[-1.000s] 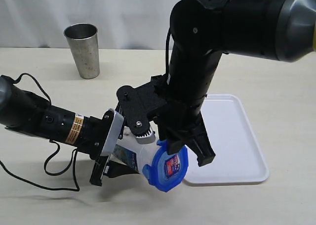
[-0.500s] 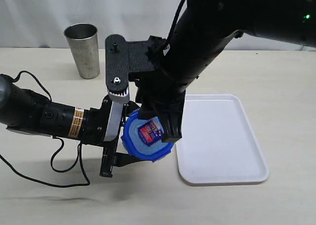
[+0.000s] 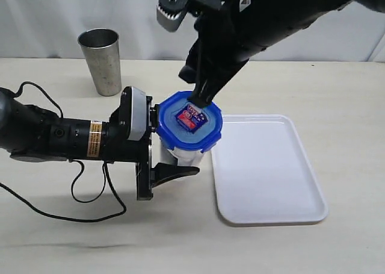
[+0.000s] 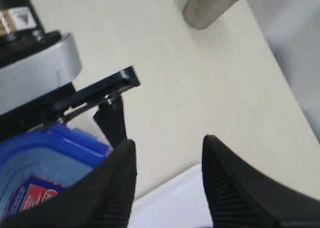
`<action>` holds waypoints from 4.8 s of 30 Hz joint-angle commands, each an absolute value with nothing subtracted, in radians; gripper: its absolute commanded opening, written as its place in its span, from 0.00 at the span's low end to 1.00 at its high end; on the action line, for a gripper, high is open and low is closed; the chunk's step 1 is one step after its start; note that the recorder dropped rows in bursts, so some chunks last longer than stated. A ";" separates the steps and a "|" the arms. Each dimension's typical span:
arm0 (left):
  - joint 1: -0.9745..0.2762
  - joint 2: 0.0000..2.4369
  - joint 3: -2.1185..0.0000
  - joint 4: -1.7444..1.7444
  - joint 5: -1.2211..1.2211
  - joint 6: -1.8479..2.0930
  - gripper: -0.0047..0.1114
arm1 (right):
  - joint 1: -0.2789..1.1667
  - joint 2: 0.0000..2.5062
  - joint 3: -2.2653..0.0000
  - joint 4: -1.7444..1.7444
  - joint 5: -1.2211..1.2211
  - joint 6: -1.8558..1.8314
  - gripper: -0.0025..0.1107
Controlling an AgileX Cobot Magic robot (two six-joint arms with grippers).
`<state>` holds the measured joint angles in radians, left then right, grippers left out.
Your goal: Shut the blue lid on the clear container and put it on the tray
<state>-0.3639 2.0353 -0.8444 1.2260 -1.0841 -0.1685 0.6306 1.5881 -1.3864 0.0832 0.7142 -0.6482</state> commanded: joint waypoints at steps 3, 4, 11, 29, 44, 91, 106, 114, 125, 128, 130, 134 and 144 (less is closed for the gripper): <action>-0.372 2.021 -0.852 1.171 -1.127 -0.303 0.04 | 0.625 1.487 -1.384 0.177 0.662 -0.531 0.37; -0.372 2.021 -0.852 1.159 -1.127 -0.325 0.04 | 0.625 1.476 -1.384 0.179 0.670 -0.512 0.35; -0.372 2.021 -0.886 1.086 -1.097 -0.509 0.04 | 0.625 1.200 -1.178 0.148 0.519 -0.440 0.06; -0.618 2.025 -1.258 1.416 -0.212 -0.748 0.04 | 0.625 0.355 -0.743 0.148 0.395 -0.204 0.06; -0.874 2.128 -1.385 1.744 0.431 -0.418 0.04 | 0.625 0.054 -0.644 0.176 0.401 -0.186 0.06; -0.882 2.194 -1.444 1.566 -0.091 -0.671 0.04 | 0.625 0.036 -0.625 0.168 0.418 -0.190 0.06; -0.743 2.319 -1.484 0.857 -0.931 -0.636 0.04 | 0.625 0.036 -0.625 0.168 0.424 -0.190 0.06; -0.740 2.419 -1.484 0.788 -0.980 -0.534 0.04 | 0.625 0.036 -0.625 0.164 0.441 -0.190 0.06; -0.740 2.467 -1.484 0.800 -0.964 -0.522 0.04 | 0.625 0.036 -0.625 0.150 0.442 -0.195 0.06; -0.740 2.467 -1.484 0.800 -0.964 -0.522 0.04 | 0.625 0.036 -0.625 0.150 0.442 -0.195 0.06; -0.740 2.467 -1.484 0.800 -0.964 -0.522 0.04 | 0.625 0.036 -0.625 0.150 0.442 -0.195 0.06; -0.740 2.467 -1.484 0.800 -0.964 -0.520 0.15 | 0.625 0.036 -0.625 0.150 0.442 -0.195 0.06; -0.740 2.467 -1.484 0.799 -0.941 -0.490 0.78 | 0.625 0.036 -0.625 0.150 0.442 -0.195 0.06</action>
<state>-0.7411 2.4764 -1.4792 0.8088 -0.9401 -0.4927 0.6306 0.0385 -0.6287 0.1568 0.4421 -0.1927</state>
